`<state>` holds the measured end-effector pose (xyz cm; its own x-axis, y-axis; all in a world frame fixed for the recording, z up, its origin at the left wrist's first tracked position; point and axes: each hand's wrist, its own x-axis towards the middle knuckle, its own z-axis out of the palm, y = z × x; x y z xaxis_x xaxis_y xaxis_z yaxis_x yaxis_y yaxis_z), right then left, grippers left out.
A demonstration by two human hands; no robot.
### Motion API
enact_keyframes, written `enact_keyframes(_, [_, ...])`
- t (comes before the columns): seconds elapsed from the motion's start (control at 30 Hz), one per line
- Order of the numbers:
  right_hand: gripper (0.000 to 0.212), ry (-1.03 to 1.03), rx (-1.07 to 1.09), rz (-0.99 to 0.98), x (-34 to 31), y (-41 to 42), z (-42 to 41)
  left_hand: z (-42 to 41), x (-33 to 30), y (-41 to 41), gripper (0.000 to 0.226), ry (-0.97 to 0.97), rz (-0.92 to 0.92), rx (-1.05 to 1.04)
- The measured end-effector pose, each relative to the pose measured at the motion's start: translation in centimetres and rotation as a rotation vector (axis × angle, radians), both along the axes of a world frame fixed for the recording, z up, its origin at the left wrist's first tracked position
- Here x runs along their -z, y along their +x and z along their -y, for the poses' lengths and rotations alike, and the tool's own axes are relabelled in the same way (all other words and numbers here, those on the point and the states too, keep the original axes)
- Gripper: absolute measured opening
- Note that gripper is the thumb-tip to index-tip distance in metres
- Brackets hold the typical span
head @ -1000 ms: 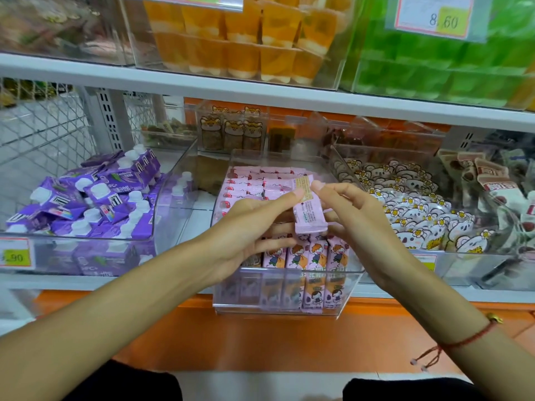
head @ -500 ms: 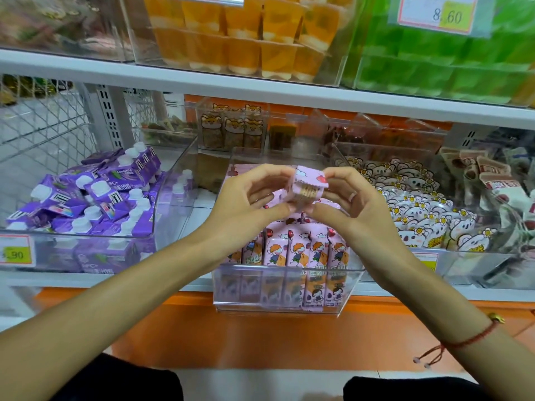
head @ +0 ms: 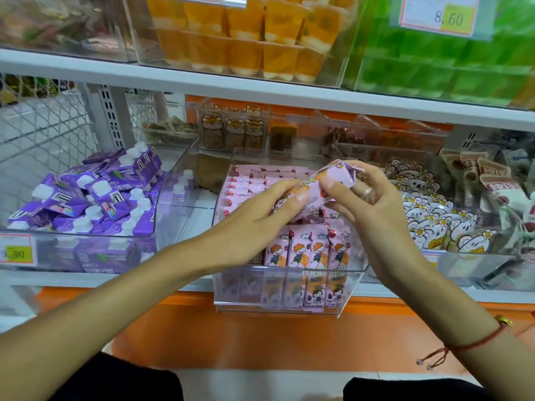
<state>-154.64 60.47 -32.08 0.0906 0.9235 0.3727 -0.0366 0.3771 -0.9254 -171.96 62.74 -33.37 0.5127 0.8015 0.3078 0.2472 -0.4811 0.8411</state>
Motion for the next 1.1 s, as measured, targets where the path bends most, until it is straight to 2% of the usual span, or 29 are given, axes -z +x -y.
enact_keyframes(0.1, [0.055, -0.031, 0.001, 0.045, 0.1, 0.0, -0.1, -0.2, 0.1, 0.2, 0.02, -0.012, 0.09, -0.042])
enact_keyframes(0.23, [0.039, 0.008, 0.063, 0.334, 0.1, 0.2, -0.1, -0.3, 0.4, 0.1, 0.03, 0.199, 0.089, -0.177])
enact_keyframes(0.3, [0.031, 0.085, 0.111, 0.415, 0.1, 0.3, -0.2, -0.2, 0.6, 0.2, 0.038, 0.253, 0.071, -0.246])
enact_keyframes(0.43, [0.037, 0.248, 0.306, 0.368, 0.0, 0.6, -0.9, -0.6, 1.0, 0.0, 0.057, 0.306, -0.105, -0.38])
enact_keyframes(0.53, [0.037, 0.273, 0.344, 0.426, 0.4, 0.7, -1.5, -0.4, 1.5, 0.0, 0.043, 0.364, -0.368, -0.372])
enact_keyframes(0.63, [0.033, 0.233, 0.329, 0.611, 1.3, 0.5, -1.9, -0.3, 1.9, 0.3, 0.034, 0.41, -0.548, -0.34])
enact_keyframes(0.73, [0.031, 0.213, 0.272, 0.785, 1.4, 0.6, -2.0, -0.5, 1.9, 0.1, 0.035, 0.41, -0.582, -0.335])
enact_keyframes(0.93, [0.029, 0.201, 0.084, 0.918, 0.1, 2.0, -1.9, -0.5, 1.2, -0.4, 0.031, 0.424, -0.582, -0.348])
enact_keyframes(1.1, [0.025, 0.286, 0.198, 1.201, 0.3, 0.3, -3.4, -0.6, 1.0, -0.4, 0.027, 0.441, -0.577, -0.375])
